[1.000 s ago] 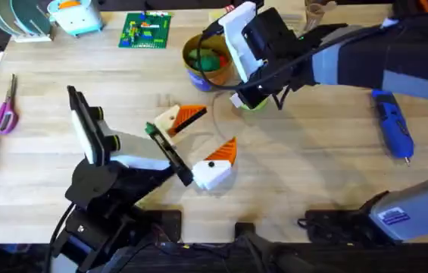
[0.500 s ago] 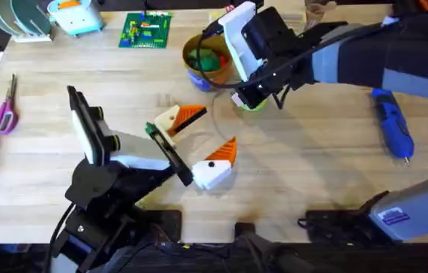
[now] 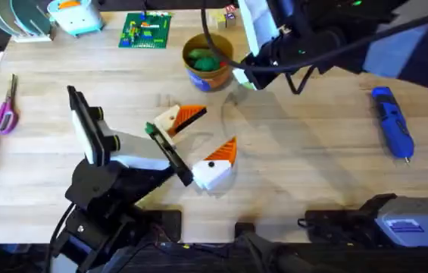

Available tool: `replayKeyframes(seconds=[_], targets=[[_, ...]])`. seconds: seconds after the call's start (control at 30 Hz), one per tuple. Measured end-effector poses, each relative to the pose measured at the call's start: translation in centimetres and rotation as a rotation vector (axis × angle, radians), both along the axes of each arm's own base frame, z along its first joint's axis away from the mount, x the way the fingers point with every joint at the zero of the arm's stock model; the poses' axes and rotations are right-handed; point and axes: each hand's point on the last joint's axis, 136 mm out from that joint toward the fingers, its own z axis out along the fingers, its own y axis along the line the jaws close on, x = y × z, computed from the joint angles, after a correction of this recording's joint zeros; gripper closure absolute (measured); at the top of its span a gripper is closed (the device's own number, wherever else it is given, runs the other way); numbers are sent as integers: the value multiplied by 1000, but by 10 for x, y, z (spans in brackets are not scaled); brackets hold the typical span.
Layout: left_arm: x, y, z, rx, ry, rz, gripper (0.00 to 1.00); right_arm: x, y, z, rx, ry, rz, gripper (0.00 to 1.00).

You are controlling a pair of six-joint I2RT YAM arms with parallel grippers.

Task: Pick up the gripper from the table and insert it into the empty holder that is missing its gripper. Then pick up a screw, insert it into the mounting hole, and use the screwdriver to tighten it. Finally, clean up the table by picking up the vegetable and placing it into the bucket.

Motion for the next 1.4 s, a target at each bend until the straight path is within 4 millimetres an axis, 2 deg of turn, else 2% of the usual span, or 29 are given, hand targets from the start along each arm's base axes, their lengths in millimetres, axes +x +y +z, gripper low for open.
replayKeyframes(seconds=[0.1, 0.27, 0.37, 0.6, 0.8, 1.4], targets=[[0, 0, 0, 0, 0, 0, 8, -1, -1, 10, 12, -18, 0, 994], [0, 0, 0, 0, 0, 0, 8, -10, -6, -2, -25, 38, 0, 994], [0, 0, 0, 0, 0, 0, 8, -13, -8, -17, -54, 84, 0, 994], [0, 0, 0, 0, 0, 0, 8, -15, -9, -68, -118, 209, -23, 994], [0, 0, 0, 0, 0, 0, 7, -14, -9, -95, -149, 263, -31, 995], [0, 0, 0, 0, 0, 0, 8, -10, -6, -95, -135, 255, -44, 995]])
